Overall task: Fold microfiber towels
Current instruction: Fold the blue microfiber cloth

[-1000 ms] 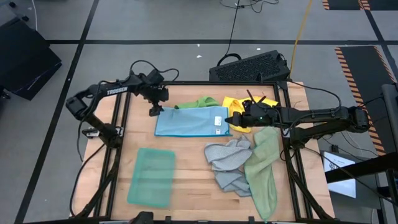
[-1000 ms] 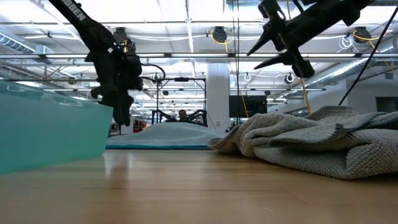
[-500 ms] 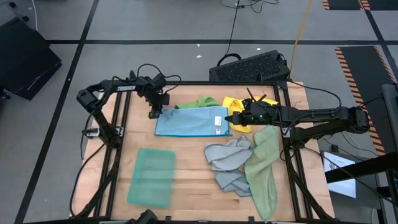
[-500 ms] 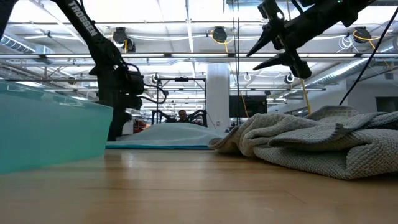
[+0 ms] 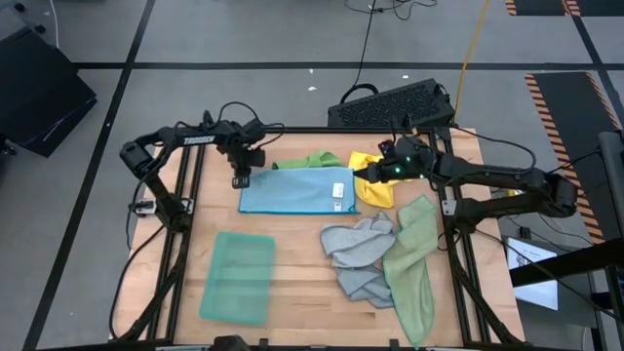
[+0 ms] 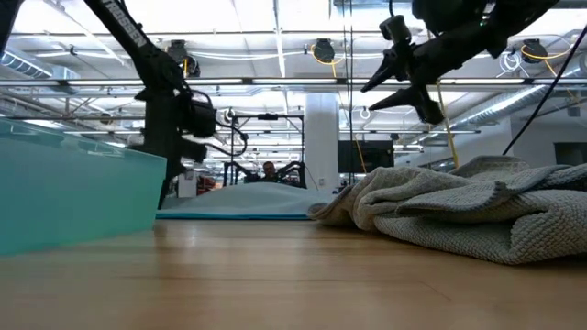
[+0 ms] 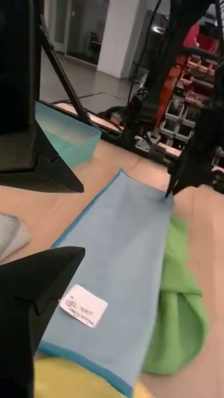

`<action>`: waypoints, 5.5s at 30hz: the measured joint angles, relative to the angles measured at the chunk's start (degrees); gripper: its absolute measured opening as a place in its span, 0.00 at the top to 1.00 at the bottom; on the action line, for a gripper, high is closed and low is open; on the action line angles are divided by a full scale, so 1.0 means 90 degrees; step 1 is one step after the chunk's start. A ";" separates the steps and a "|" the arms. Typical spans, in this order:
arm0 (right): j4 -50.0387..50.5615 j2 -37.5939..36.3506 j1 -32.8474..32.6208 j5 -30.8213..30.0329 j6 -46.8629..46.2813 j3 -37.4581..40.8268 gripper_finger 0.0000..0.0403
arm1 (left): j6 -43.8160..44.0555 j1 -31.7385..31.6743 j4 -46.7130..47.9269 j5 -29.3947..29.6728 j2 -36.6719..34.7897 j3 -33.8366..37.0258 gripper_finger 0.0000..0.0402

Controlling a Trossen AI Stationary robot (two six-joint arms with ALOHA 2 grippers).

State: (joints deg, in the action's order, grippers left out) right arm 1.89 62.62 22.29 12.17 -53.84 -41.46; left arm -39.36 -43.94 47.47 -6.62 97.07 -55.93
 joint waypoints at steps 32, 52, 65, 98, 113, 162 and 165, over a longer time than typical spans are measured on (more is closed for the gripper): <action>-0.1627 0.6880 -0.0032 0.2847 0.4121 -0.6077 0.46 | 0.3349 0.2664 0.0612 0.0144 -0.2466 -0.0328 0.97; -0.1567 0.7107 -0.0674 0.2198 0.5273 -0.6078 0.48 | 0.3764 0.3384 0.0295 0.0247 -0.2717 -0.0329 0.97; -0.1460 0.7107 -0.0730 0.2537 0.5414 -0.6078 0.76 | 0.3694 0.3480 0.0245 0.0361 -0.2714 -0.0329 0.95; -0.1413 0.7105 -0.0399 0.2465 0.5059 -0.6076 0.99 | 0.6811 0.3953 -0.0762 0.0560 -0.4218 0.2211 0.26; -0.1370 0.7105 -0.0346 0.2321 0.4891 -0.6076 0.99 | 0.7693 0.4648 -0.0980 0.1208 -0.3789 0.2329 0.30; 0.0010 0.3713 -0.2502 -0.2240 0.2417 -0.6078 0.99 | 0.4773 0.4121 -0.0586 -0.0163 -0.5238 -0.2441 1.00; 0.0041 0.3665 -0.2663 -0.2913 0.2392 -0.6076 0.99 | 0.4426 0.4081 -0.0559 -0.0112 -0.5141 -0.2417 1.00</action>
State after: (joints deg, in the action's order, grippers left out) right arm 2.25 95.61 -1.68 -14.05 -32.31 -96.14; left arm 0.48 -7.21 42.44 -7.63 50.80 -77.69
